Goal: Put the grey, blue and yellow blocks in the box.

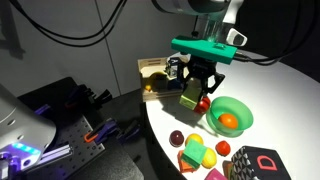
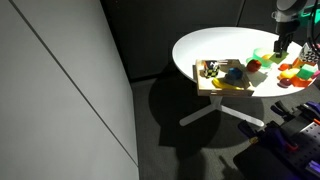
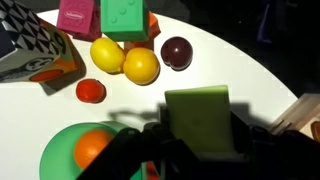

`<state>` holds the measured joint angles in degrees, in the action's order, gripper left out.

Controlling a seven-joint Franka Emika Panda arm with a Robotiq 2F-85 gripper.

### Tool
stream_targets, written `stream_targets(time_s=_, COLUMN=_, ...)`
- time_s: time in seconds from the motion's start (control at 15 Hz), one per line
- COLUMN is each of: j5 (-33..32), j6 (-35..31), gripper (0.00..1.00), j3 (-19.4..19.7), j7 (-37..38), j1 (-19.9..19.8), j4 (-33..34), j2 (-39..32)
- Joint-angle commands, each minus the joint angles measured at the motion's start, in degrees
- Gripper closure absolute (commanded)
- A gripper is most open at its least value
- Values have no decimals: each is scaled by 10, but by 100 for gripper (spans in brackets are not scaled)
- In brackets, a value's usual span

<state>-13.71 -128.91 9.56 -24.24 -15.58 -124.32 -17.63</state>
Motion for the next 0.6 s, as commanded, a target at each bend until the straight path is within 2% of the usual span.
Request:
stream_targets(time_s=0.0, j5=33, j6=-27, gripper=70, j3=-13, j7=29, j1=13, j4=-12, j2=18)
stream_targets(time_s=0.53, j5=48, j6=-83, gripper=70, j3=-37, j7=111, j1=67, j4=-16, j2=6)
